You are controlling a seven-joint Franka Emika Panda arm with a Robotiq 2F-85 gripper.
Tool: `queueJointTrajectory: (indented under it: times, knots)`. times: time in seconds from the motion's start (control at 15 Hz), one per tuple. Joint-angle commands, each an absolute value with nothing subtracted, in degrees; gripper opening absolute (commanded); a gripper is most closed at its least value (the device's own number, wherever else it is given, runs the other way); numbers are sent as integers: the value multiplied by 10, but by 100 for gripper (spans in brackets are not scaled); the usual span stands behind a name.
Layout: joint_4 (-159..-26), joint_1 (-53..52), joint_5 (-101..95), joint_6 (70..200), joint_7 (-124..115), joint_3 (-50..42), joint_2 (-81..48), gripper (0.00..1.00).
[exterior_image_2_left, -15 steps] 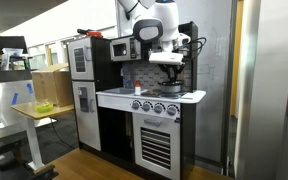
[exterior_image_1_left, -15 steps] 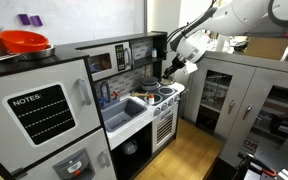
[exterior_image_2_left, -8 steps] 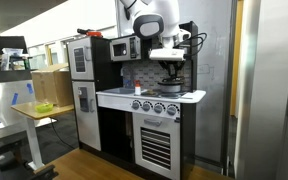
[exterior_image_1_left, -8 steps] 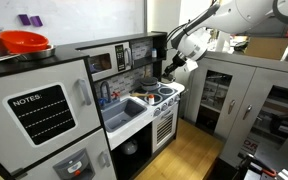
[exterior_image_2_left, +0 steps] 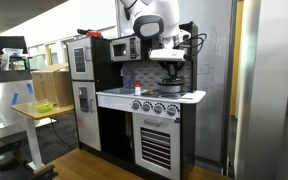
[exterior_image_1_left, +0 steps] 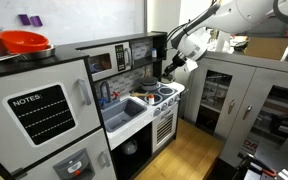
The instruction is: Put the lid on the gray pot
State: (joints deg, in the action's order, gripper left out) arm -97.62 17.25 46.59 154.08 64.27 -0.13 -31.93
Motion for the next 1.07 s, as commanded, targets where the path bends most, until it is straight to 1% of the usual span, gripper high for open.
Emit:
queueJointTrajectory:
  times: [0.0,0.07,0.13,0.6,1.0]
  knots:
    - [-977,185,453,1544,635,13,-319,33]
    - [-977,185,453,1544,635,13,-319,33]
    - [-977,185,453,1544,635,13,-319,8]
    - [-956,207,434,1524,654,18,-327,8]
    - [-899,205,402,1504,646,38,-349,8]
